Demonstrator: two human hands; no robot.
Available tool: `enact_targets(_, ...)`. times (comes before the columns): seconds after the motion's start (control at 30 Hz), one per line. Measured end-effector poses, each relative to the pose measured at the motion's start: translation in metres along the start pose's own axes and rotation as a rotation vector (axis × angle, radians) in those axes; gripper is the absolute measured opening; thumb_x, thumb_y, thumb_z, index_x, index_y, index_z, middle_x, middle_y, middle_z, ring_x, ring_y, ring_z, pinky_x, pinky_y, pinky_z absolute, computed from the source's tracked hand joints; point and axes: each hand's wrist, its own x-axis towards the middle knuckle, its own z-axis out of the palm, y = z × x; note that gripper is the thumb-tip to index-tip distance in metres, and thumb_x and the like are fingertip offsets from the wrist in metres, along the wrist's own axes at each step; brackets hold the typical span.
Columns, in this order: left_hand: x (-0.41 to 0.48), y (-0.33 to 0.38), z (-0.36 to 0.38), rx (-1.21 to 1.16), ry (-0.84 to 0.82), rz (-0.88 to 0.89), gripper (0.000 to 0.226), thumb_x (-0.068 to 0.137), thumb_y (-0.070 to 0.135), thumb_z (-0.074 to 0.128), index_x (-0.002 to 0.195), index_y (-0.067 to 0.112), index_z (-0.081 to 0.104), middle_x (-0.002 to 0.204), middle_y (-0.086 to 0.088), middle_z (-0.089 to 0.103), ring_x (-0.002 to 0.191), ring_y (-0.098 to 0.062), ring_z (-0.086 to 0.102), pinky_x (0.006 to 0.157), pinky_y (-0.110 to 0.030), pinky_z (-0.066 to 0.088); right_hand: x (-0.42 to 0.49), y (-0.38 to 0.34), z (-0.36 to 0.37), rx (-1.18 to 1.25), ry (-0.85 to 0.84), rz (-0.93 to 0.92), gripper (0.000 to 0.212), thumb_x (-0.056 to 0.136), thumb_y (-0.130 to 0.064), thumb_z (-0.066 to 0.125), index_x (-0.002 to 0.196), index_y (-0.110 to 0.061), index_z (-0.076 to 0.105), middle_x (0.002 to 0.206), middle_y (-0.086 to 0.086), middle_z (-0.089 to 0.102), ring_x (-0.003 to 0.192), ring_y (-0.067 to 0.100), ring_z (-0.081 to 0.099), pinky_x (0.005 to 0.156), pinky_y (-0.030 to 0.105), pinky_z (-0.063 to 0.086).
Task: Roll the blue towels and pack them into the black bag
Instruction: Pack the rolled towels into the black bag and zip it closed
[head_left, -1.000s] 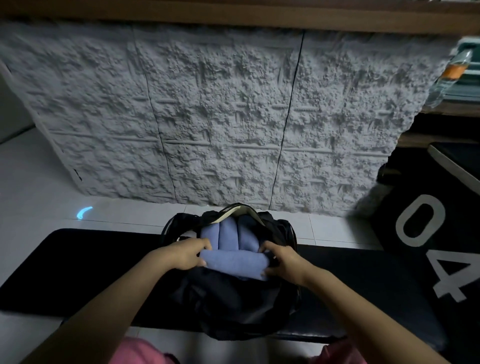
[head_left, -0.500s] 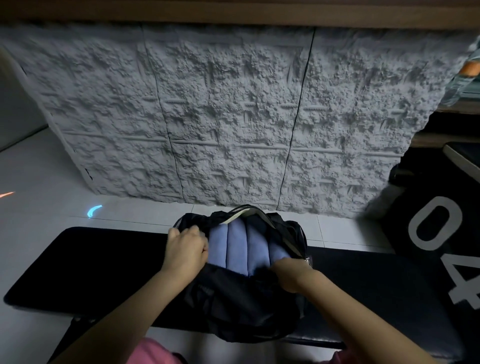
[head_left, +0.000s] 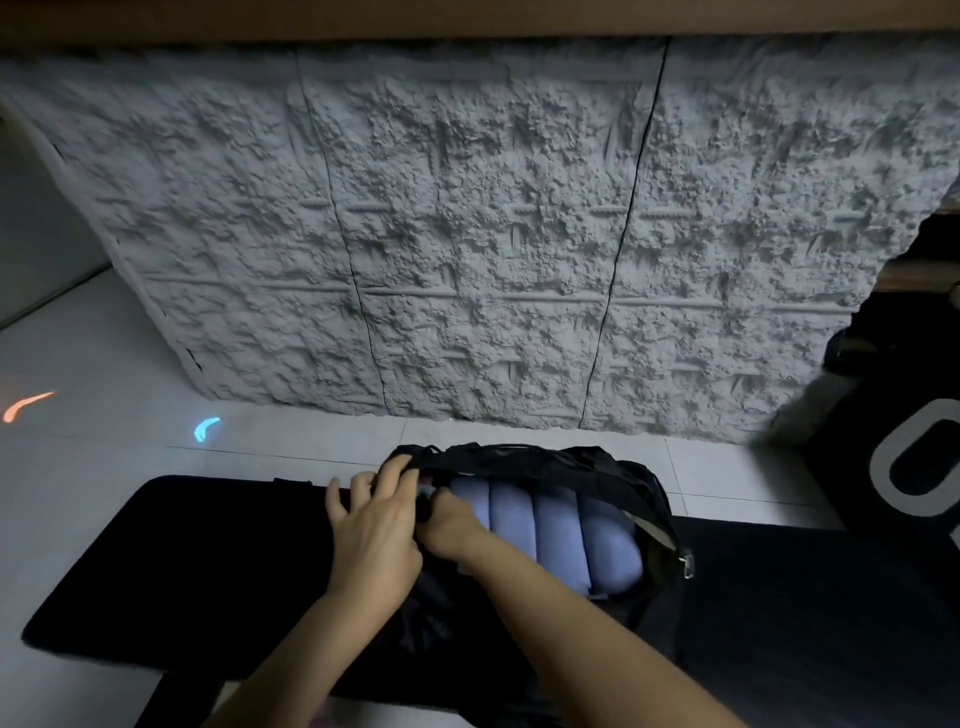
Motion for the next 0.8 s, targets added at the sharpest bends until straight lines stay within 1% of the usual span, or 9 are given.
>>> enact_targets(0.13,-0.004,-0.004,-0.005,-0.012,0.013,0.078,0.081,0.023,0.003,0.077,0.102,0.017,0.068,0.121,0.003,0.062,0.089,-0.027,0.059,0.092,-0.059,0.042,0.029,-0.008,0.023,-0.261,-0.016,0.067,0.054,0.101,-0.026,0.033,0.148,-0.004,0.017,0.155,0.015,0.015,0.141,0.032,0.02,0.113,0.038,0.024)
enact_targets(0.2,-0.007,-0.005,-0.007,-0.024,0.027,0.112,0.081,0.025,0.002,0.073,0.104,0.019,0.067,0.122,0.006,0.061,0.09,-0.026,0.059,0.094,-0.058,0.038,0.041,-0.012,0.035,-0.369,0.02,0.137,0.054,0.099,-0.032,0.035,0.148,-0.013,0.022,0.154,0.011,0.018,0.14,0.028,0.022,0.108,0.044,0.031)
enact_targets(0.33,-0.009,-0.013,-0.013,-0.006,-0.046,0.121,0.086,0.027,0.006,0.076,0.11,0.025,0.065,0.128,0.011,0.057,0.095,-0.024,0.057,0.099,-0.058,0.026,0.051,-0.01,0.042,-0.432,0.11,0.165,0.048,0.096,-0.034,0.039,0.139,-0.015,0.037,0.141,0.01,0.039,0.126,0.022,0.045,0.094,0.034,0.043)
enact_targets(0.47,-0.002,-0.012,-0.028,-0.001,-0.125,0.065,0.078,0.074,0.012,0.056,0.142,0.033,0.025,0.153,0.021,0.01,0.13,-0.019,0.028,0.113,-0.054,0.0,0.044,-0.002,0.028,-0.116,0.115,0.162,0.068,0.089,-0.042,0.048,0.146,-0.014,0.021,0.146,0.008,0.037,0.132,0.022,0.04,0.101,0.031,0.037)
enact_targets(0.57,0.004,-0.005,-0.033,-0.008,-0.152,0.014,0.077,0.078,0.015,0.055,0.143,0.033,0.017,0.154,0.019,0.002,0.131,-0.018,0.024,0.115,-0.053,0.001,0.014,0.009,0.016,0.308,0.116,0.101,0.089,0.063,-0.041,0.079,0.13,-0.023,0.024,0.132,0.002,0.052,0.115,0.015,0.053,0.084,0.018,0.039)
enact_targets(0.67,0.007,0.0,-0.032,-0.065,-0.178,-0.042,0.079,0.079,0.026,0.061,0.143,0.034,0.016,0.154,0.02,0.0,0.13,-0.018,0.026,0.114,-0.051,0.007,-0.007,0.027,0.016,0.446,0.185,-0.073,0.072,0.051,-0.022,0.088,0.101,-0.027,0.036,0.106,-0.01,0.058,0.088,-0.008,0.056,0.069,0.001,0.038)
enact_targets(0.7,0.008,0.001,-0.03,-0.073,-0.179,-0.057,0.077,0.08,0.03,0.061,0.143,0.035,0.016,0.154,0.021,0.001,0.128,-0.018,0.028,0.114,-0.05,0.01,-0.009,0.029,0.02,0.465,0.184,-0.152,0.057,0.064,-0.015,0.082,0.098,-0.025,0.039,0.094,-0.01,0.058,0.075,-0.012,0.056,0.064,0.002,0.039)
enact_targets(0.77,0.008,0.004,-0.031,-0.099,-0.197,-0.071,0.075,0.08,0.032,0.06,0.141,0.037,0.017,0.154,0.021,0.001,0.125,-0.019,0.03,0.111,-0.047,0.016,-0.02,0.024,0.019,0.576,0.182,-0.25,0.012,0.086,-0.028,0.058,0.087,-0.021,0.048,0.071,-0.003,0.057,0.057,0.0,0.057,0.054,0.015,0.044)
enact_targets(0.8,0.007,0.005,-0.032,-0.108,-0.209,-0.071,0.074,0.079,0.031,0.06,0.14,0.037,0.018,0.154,0.021,0.001,0.125,-0.02,0.031,0.11,-0.045,0.02,-0.03,0.019,0.013,0.667,0.197,-0.214,0.015,0.088,-0.034,0.049,0.08,-0.021,0.05,0.064,-0.001,0.055,0.054,0.007,0.056,0.052,0.02,0.044)
